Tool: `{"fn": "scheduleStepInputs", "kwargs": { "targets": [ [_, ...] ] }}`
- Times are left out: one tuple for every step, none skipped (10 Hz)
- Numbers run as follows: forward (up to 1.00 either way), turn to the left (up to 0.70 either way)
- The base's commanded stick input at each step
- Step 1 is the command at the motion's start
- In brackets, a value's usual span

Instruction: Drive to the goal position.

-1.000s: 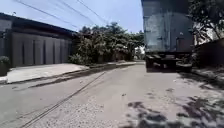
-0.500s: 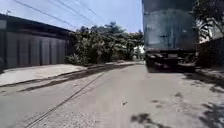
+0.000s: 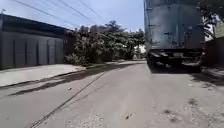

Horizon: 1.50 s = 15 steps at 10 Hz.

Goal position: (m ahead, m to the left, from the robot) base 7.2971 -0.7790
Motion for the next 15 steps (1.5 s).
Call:
{"fn": "scheduleStepInputs", "kwargs": {
  "targets": [
    [0.0, 0.0],
    [0.0, 0.0],
    [0.0, 0.0],
    [0.0, 0.0],
    [0.0, 0.0],
    [0.0, 0.0],
    [0.0, 0.0],
    [0.0, 0.0],
    [0.0, 0.0],
    [0.05, 0.0],
    [0.4, 0.0],
    [0.7, 0.0],
    [0.7, 0.0],
    [0.7, 0.0],
    [0.7, 0.0]
  ]
}}
